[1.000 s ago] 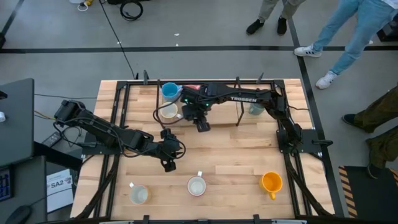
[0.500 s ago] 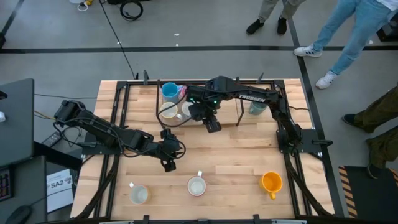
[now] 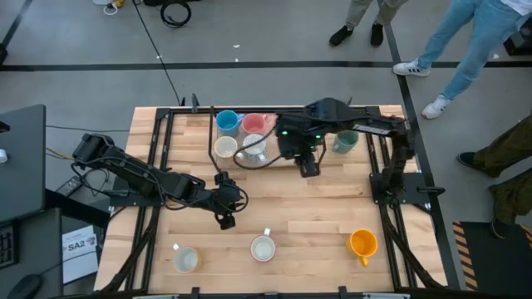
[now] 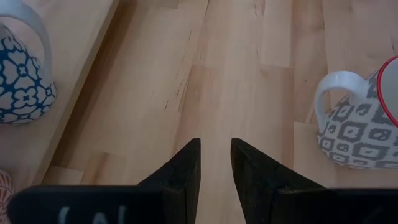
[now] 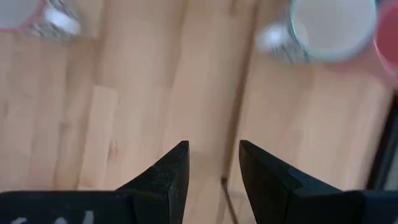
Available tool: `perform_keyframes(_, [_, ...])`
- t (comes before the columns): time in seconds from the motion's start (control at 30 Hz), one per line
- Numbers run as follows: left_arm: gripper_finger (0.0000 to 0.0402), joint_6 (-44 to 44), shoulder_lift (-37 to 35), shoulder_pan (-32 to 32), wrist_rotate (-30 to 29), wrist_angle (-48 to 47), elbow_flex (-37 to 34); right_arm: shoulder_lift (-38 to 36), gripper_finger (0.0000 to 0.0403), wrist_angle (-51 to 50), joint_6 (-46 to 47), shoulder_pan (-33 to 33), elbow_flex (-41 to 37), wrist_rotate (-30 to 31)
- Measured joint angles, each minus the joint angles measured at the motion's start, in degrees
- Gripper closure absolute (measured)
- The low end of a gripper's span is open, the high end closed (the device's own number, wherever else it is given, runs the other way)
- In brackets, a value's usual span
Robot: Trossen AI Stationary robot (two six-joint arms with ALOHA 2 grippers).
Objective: Place coffee mugs
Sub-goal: Put the green mug on the shelf
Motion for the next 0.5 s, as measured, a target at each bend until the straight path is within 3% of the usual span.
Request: perform_keyframes(0.5, [0.0306, 0.05, 0.00, 0.00, 0.00, 0.04, 0.00, -31.79, 0.0257, 7.01, 11.47, -1.08, -37.07, 14.91])
